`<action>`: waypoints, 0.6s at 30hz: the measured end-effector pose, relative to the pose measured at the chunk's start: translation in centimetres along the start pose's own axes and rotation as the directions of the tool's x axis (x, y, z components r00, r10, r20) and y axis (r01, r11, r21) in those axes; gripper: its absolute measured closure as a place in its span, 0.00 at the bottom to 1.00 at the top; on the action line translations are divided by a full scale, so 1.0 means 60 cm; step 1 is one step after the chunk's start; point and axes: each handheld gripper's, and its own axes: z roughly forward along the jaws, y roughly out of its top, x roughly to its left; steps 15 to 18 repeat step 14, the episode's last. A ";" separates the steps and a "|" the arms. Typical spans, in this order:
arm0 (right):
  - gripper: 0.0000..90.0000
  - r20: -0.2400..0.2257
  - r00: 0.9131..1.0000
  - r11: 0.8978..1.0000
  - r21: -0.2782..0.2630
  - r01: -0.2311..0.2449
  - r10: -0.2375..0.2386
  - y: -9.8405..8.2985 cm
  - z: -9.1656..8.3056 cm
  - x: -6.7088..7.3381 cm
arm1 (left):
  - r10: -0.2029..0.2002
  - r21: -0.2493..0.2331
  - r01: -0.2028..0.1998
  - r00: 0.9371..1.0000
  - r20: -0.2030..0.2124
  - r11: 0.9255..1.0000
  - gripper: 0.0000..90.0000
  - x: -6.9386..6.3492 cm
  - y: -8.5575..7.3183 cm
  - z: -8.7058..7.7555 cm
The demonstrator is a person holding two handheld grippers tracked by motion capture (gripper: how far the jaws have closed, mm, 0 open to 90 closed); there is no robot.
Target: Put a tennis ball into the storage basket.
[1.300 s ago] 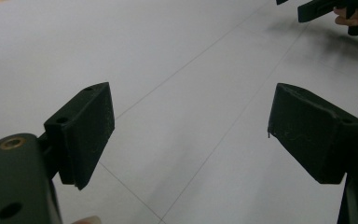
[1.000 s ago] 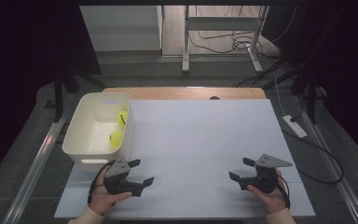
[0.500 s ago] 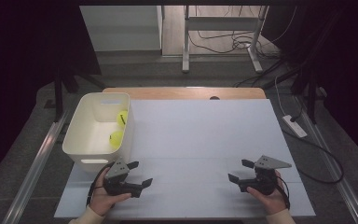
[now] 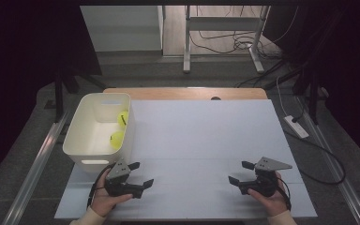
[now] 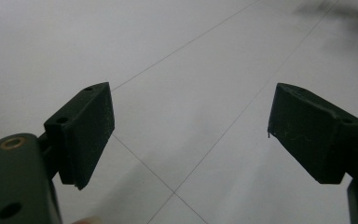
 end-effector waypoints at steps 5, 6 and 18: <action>0.15 -0.005 1.000 1.000 -0.002 -0.001 0.001 0.000 0.000 0.000 | 0.000 -0.006 0.000 1.000 -0.005 1.000 0.17 -0.002 -0.001 -0.001; 0.15 -0.005 1.000 1.000 -0.002 -0.001 0.001 0.000 0.000 0.000 | 0.003 -0.005 -0.003 1.000 -0.005 1.000 0.17 -0.003 0.000 -0.001; 0.15 -0.009 1.000 1.000 -0.005 -0.005 0.005 0.001 0.004 -0.003 | -0.010 -0.008 0.010 1.000 -0.010 1.000 0.16 -0.003 -0.001 -0.004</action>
